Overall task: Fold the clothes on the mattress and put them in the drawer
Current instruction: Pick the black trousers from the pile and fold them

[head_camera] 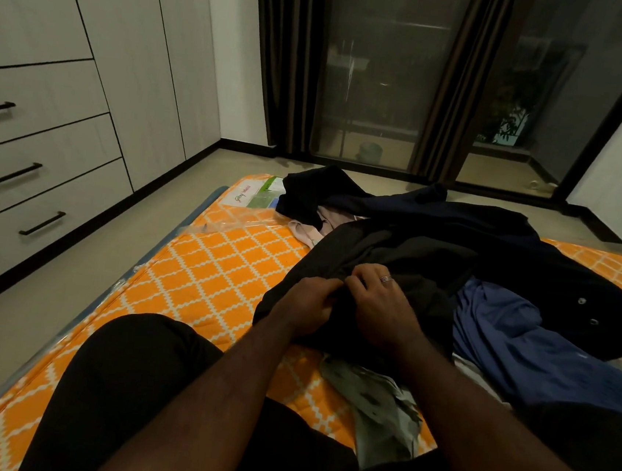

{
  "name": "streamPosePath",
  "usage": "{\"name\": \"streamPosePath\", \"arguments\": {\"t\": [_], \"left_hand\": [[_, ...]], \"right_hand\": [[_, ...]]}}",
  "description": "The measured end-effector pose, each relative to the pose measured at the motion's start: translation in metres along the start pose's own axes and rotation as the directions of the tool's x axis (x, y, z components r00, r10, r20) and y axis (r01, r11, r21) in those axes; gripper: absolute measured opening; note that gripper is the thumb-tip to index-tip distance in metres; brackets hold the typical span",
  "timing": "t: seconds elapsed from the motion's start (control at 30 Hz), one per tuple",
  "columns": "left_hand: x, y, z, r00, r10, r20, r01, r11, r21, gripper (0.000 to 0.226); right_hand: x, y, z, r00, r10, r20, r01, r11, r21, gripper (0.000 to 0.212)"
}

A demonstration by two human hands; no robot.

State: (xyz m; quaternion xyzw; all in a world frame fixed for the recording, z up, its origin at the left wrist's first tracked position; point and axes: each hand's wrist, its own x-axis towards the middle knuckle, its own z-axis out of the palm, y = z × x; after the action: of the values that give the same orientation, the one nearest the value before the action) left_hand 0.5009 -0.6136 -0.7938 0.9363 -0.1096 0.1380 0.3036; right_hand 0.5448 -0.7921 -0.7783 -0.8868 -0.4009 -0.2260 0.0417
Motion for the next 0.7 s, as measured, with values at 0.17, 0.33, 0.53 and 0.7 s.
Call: {"name": "streamPosePath", "arguments": {"t": [0.17, 0.33, 0.53, 0.7], "left_hand": [[0.000, -0.005, 0.001, 1.000, 0.005, -0.016, -0.006, 0.998, -0.059, 0.024], [0.000, -0.006, -0.001, 0.999, -0.045, -0.006, 0.044, 0.993, -0.109, 0.033], [0.002, -0.007, 0.002, 0.999, -0.049, 0.009, 0.049, 0.997, -0.053, 0.031], [0.003, -0.006, 0.004, 0.998, -0.059, 0.016, 0.059, 0.998, 0.009, 0.023]], "right_hand": [[0.001, -0.003, -0.002, 0.997, -0.044, 0.065, 0.033, 0.987, 0.160, 0.038], [0.002, 0.006, -0.003, 0.981, -0.069, 0.180, 0.029, 0.975, 0.219, 0.034], [0.001, 0.009, -0.004, 0.989, -0.054, 0.136, 0.017, 0.966, 0.259, 0.026], [-0.001, 0.010, -0.004, 0.990, -0.055, 0.127, 0.016, 0.958, 0.288, 0.019]]}}
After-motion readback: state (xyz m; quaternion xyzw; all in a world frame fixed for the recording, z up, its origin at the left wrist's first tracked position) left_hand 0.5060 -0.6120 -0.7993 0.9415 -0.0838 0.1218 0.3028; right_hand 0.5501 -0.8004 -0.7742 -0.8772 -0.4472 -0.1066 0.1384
